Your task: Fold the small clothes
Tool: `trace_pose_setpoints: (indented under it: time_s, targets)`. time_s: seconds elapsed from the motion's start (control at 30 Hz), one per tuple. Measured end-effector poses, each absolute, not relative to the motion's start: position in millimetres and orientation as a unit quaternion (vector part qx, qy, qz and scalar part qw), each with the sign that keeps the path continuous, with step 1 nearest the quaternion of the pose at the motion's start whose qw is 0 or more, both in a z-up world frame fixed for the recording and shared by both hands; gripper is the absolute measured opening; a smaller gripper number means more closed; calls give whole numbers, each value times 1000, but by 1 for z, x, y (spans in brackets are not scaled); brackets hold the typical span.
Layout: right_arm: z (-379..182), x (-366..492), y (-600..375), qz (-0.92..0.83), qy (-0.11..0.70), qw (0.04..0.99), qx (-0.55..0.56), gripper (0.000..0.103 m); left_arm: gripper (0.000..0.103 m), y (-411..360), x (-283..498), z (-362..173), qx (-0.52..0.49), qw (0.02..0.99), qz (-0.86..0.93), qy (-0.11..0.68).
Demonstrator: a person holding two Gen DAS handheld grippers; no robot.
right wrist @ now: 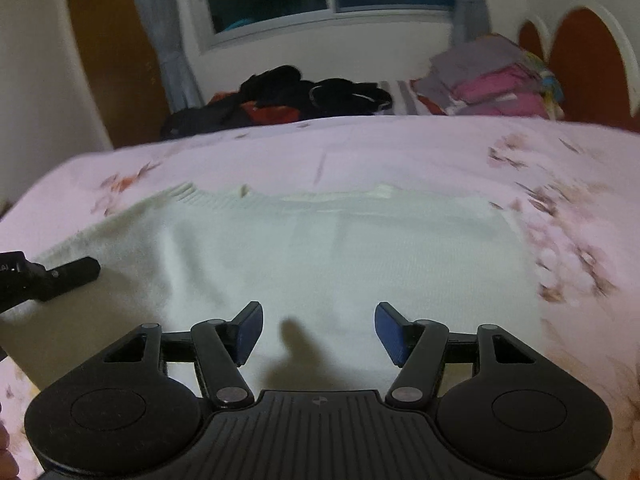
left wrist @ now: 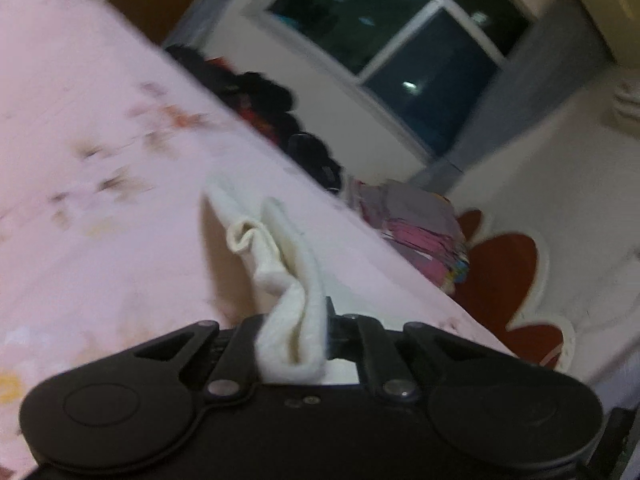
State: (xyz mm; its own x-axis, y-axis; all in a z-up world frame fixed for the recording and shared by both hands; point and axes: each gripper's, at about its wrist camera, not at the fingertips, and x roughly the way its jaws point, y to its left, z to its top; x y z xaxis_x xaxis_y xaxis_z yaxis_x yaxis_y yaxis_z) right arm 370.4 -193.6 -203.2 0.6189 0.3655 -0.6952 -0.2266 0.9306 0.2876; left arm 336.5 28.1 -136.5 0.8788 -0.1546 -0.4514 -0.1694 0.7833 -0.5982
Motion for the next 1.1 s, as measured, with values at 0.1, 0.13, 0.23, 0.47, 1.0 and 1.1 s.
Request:
trace_pose_setpoints:
  time_s: [0.1, 0.13, 0.23, 0.47, 1.0, 1.1]
  targets:
    - [-198, 366, -220, 151, 404, 895, 110, 62, 7, -3, 346, -122, -294, 924, -35, 242]
    - [-197, 364, -231, 144, 404, 896, 119, 62, 7, -15, 349, -119, -283, 927, -50, 242]
    - [-191, 357, -258, 124, 399, 899, 133, 62, 7, -56, 356, -115, -245, 932, -98, 249]
    - [-186, 339, -319, 70, 392, 904, 153, 62, 7, -143, 357, -147, -173, 919, -172, 310]
    - [-196, 357, -312, 164, 430, 856, 235, 62, 63, -138, 310, -152, -127, 889, -226, 377]
    - [-206, 367, -305, 170, 441, 848, 240, 62, 64, -114, 304, -140, -133, 897, -204, 368]
